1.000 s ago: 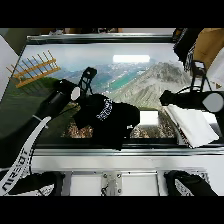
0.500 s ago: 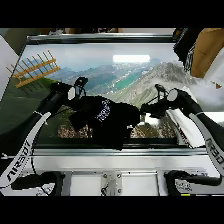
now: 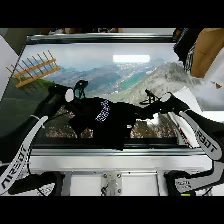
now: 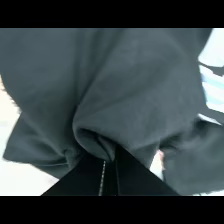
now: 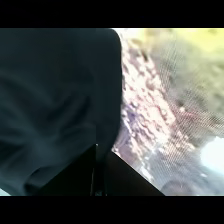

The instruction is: Fold the clothes and pants, and hang the long-sleeved shirts on hangers.

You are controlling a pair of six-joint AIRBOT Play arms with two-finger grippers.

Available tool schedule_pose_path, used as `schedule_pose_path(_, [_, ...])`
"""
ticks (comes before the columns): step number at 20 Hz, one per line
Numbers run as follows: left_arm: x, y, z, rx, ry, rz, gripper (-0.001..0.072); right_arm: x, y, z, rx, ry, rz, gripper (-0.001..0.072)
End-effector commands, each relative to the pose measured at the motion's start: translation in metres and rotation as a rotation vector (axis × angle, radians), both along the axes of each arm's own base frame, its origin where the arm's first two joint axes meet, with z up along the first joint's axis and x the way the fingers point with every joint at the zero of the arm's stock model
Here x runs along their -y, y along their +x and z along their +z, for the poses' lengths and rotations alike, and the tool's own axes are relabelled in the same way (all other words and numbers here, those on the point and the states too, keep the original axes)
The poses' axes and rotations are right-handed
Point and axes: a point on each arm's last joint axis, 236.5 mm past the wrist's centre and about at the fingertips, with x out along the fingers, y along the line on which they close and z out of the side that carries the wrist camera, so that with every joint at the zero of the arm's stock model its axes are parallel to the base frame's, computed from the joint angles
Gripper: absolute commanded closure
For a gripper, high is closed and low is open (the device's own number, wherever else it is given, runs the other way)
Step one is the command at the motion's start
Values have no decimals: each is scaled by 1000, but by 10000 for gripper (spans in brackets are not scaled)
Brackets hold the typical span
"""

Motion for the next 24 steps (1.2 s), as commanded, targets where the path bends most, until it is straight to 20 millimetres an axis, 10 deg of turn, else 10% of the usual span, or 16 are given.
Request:
schedule_pose_path(1, [22, -45, 7, -27, -70, -63, 700, 19, 4, 35, 116, -57, 59, 700])
schedule_pose_path(2, [26, -55, 11, -14, -75, -86, 520, 25, 5, 48, 150, -72, 63, 700])
schedule_pose_path(3, [27, -55, 17, 25, -80, -98, 90, 31, 7, 62, 185, -81, 61, 700])
schedule_pose_path(4, [25, -45, 30, 81, -89, -94, -2, 35, 8, 74, 214, -84, 54, 700])
schedule_pose_path(8, [-38, 42, 86, 293, -157, 215, -2, 36, 9, 97, 274, -85, 49, 700])
schedule_pose_path(12, [-108, 80, 30, 181, -323, 612, -2, 34, 6, 96, 264, -80, 58, 699])
schedule_pose_path(16, [-97, 81, -39, -35, -521, 733, 48, 32, 6, 96, 265, -80, 63, 700])
schedule_pose_path(24, [-36, 93, -74, -131, -563, 648, 48, 32, 6, 96, 265, -79, 63, 700])
